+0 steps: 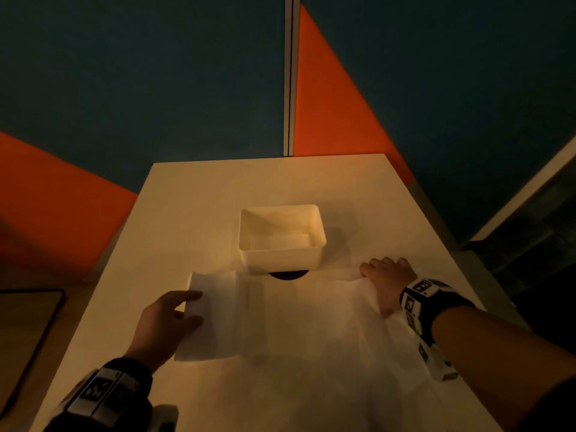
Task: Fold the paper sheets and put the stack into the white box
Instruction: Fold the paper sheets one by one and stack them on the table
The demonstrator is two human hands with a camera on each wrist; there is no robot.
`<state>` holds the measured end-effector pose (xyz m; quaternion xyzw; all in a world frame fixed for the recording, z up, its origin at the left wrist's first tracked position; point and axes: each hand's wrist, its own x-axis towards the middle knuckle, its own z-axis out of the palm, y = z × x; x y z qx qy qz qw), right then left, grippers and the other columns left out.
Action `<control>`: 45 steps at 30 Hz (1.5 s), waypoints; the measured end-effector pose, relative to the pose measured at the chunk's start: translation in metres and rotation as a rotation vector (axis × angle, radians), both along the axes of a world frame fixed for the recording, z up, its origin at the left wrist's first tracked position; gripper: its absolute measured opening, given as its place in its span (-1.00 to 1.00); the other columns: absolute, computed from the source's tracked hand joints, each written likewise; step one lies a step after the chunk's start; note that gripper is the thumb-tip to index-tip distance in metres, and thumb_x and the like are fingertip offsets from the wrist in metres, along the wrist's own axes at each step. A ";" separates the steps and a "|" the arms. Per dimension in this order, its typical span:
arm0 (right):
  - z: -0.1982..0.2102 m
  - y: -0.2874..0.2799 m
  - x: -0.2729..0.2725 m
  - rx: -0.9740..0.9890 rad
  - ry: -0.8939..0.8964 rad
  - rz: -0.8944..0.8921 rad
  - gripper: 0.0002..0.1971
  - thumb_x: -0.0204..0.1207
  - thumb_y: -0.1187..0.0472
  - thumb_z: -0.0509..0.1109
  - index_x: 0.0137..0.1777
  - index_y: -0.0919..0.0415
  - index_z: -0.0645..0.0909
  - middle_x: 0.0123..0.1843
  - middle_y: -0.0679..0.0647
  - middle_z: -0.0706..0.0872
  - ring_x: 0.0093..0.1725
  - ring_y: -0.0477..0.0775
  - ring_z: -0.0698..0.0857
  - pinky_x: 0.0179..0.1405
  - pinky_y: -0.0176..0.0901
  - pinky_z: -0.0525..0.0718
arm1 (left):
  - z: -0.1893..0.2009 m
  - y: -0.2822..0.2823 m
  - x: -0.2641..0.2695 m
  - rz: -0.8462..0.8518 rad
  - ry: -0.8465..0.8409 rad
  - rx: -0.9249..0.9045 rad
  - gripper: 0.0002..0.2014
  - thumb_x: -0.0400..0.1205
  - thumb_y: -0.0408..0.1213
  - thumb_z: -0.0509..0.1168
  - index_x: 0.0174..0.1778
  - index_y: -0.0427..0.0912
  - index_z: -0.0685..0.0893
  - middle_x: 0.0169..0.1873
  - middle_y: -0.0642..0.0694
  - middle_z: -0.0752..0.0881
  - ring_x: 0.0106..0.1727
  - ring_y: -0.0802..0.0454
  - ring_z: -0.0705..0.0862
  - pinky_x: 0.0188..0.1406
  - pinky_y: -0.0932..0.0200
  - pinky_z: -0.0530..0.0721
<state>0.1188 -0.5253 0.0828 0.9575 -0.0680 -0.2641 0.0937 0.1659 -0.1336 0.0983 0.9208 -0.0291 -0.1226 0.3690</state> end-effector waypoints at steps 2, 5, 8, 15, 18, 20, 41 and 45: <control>0.002 -0.001 -0.002 0.010 -0.028 -0.001 -0.06 0.14 0.00 0.65 0.49 -0.04 0.20 0.45 -0.01 0.36 0.45 0.13 0.36 0.43 0.15 0.27 | -0.001 -0.001 0.001 0.005 -0.008 0.014 -0.62 0.49 -0.39 0.45 0.20 0.02 0.67 0.09 0.07 0.54 -0.18 0.12 0.59 -0.20 0.23 0.49; 0.005 -0.004 -0.007 0.048 -0.078 -0.015 -0.15 0.13 0.00 0.64 0.40 -0.04 0.28 0.37 -0.03 0.41 0.39 0.12 0.41 0.36 0.11 0.34 | -0.002 -0.001 0.001 -0.001 -0.009 0.023 -0.61 0.48 -0.40 0.45 0.21 0.00 0.67 0.09 0.06 0.54 -0.11 0.01 0.61 -0.11 0.15 0.48; 0.007 -0.006 -0.014 0.079 -0.134 -0.020 -0.24 0.12 -0.04 0.63 0.31 -0.04 0.33 0.32 -0.04 0.43 0.35 0.09 0.42 0.33 0.10 0.35 | -0.005 0.000 0.002 -0.036 -0.055 0.038 -0.60 0.45 -0.42 0.48 0.20 -0.05 0.69 0.12 0.00 0.59 -0.12 -0.02 0.61 -0.12 0.14 0.48; 0.018 -0.011 -0.023 0.067 -0.147 0.028 -0.66 0.42 -0.08 0.39 0.19 -0.08 0.58 0.25 -0.09 0.49 0.37 0.00 0.41 0.39 0.07 0.21 | -0.011 0.003 0.007 -0.092 -0.117 0.185 -0.56 0.44 -0.31 0.51 0.25 -0.02 0.67 0.37 -0.15 0.47 0.15 -0.13 0.56 0.16 0.00 0.53; 0.039 -0.009 -0.018 0.132 -0.110 0.005 -0.85 0.48 -0.03 0.36 0.01 -0.08 0.61 0.14 -0.08 0.64 0.25 -0.01 0.55 0.44 0.04 0.25 | -0.010 0.003 0.010 -0.100 -0.170 0.357 -0.55 0.46 -0.15 0.48 0.29 0.12 0.62 0.48 -0.17 0.35 0.36 -0.22 0.41 0.37 -0.19 0.39; 0.057 -0.008 -0.015 0.293 -0.165 -0.076 -0.93 0.44 0.06 0.44 -0.22 -0.06 0.59 -0.02 -0.05 0.71 0.08 0.04 0.66 0.22 -0.04 0.53 | -0.003 -0.002 0.010 -0.121 -0.228 0.341 -0.57 0.45 -0.14 0.48 0.26 0.11 0.64 0.46 -0.19 0.40 0.39 -0.24 0.40 0.36 -0.22 0.38; 0.108 0.076 -0.036 1.725 -0.818 -0.788 -0.78 0.43 0.46 0.42 0.02 0.22 0.70 -0.12 0.09 0.83 -0.19 0.00 0.80 -0.17 -0.10 0.79 | 0.070 -0.140 -0.013 -0.236 0.370 -0.921 -0.73 0.37 -0.32 0.52 -0.04 -0.31 0.75 -0.22 -0.17 0.79 -0.27 -0.03 0.68 -0.29 0.14 0.66; 0.108 0.070 -0.041 1.701 -0.688 -0.730 -0.74 0.41 0.45 0.42 0.06 0.21 0.72 0.00 0.14 0.82 -0.04 0.08 0.79 -0.02 0.01 0.75 | 0.068 -0.140 -0.010 -0.168 0.296 -0.977 -0.78 0.48 -0.43 0.40 0.01 -0.44 0.72 -0.20 -0.21 0.80 -0.25 -0.03 0.71 -0.25 0.14 0.69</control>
